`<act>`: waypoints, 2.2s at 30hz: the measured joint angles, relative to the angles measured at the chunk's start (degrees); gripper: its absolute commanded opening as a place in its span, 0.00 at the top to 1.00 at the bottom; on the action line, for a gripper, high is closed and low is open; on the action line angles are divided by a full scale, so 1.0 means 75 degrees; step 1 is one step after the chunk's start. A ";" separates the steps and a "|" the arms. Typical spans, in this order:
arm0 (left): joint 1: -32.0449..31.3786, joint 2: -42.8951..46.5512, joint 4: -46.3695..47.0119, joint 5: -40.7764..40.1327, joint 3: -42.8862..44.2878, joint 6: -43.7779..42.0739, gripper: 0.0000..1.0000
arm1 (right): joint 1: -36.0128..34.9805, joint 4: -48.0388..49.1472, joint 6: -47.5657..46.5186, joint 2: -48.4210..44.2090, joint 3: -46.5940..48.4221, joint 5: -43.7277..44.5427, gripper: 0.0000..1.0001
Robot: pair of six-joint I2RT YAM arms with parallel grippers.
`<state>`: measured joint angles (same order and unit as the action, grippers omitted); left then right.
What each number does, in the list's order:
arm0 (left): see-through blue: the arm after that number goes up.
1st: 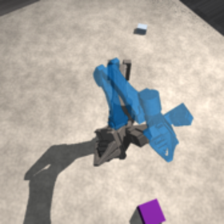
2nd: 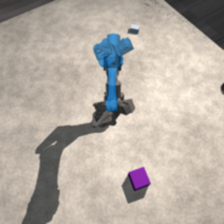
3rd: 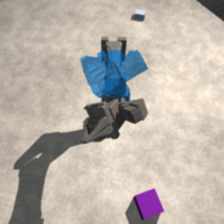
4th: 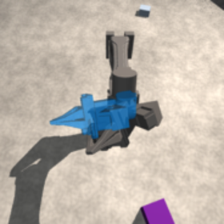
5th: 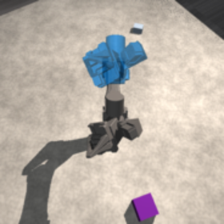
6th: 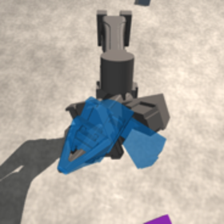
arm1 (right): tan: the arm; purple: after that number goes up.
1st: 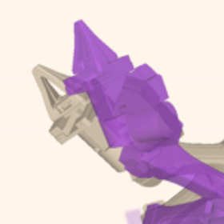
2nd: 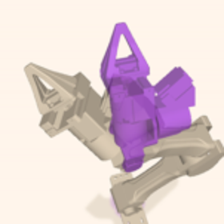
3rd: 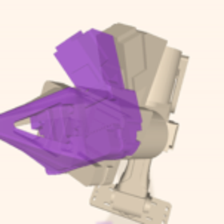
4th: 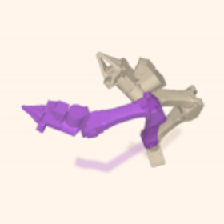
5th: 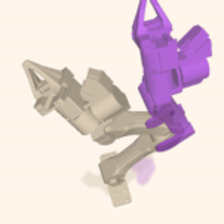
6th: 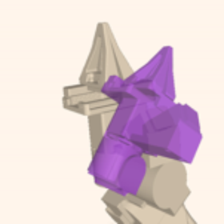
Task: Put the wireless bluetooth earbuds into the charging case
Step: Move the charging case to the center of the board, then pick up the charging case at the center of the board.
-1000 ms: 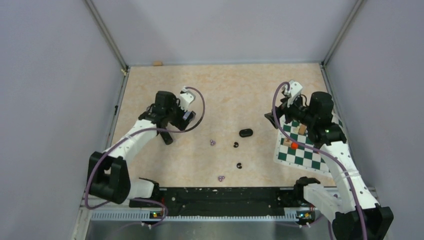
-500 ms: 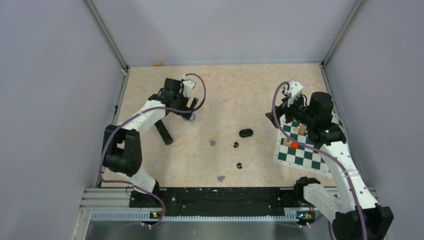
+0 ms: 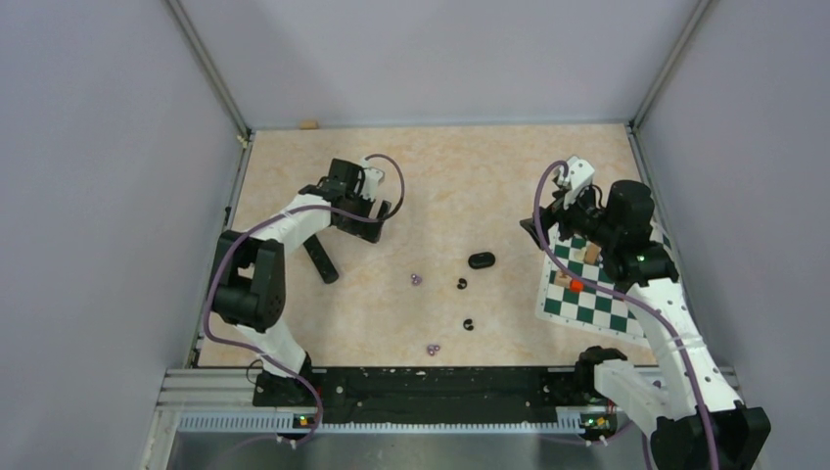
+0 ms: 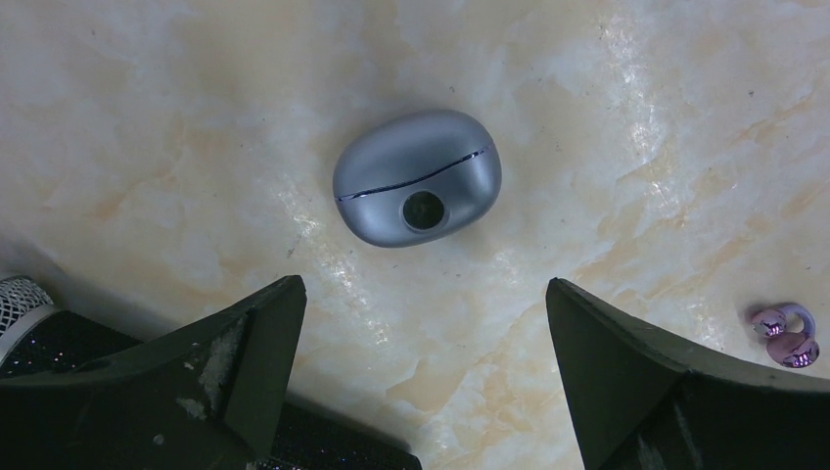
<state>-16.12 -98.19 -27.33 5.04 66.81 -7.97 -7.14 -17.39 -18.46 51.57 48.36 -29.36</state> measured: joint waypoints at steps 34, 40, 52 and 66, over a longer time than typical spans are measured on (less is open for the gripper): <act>0.0003 -0.1180 -0.0178 0.0379 0.0941 0.0175 0.01 | 0.0000 0.0032 0.0000 -0.0009 -0.0050 0.0114 0.04; 0.0003 -0.1192 -0.0172 0.0833 0.1017 0.0166 0.01 | 0.0000 0.0032 0.0000 -0.0009 -0.0050 0.0119 0.04; -0.0015 -0.1230 -0.0125 0.2238 0.1070 0.0102 0.01 | 0.0000 0.0035 0.0003 0.0000 -0.0050 0.0114 0.04; 0.1037 0.0542 0.0149 0.2996 0.0901 0.0198 0.01 | -0.2241 0.0318 0.0554 0.1693 0.0268 0.0886 0.06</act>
<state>-8.34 -94.13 -26.22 27.51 73.56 -6.48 -23.94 -15.00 -14.31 64.27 50.37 -22.72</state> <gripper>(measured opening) 0.986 0.941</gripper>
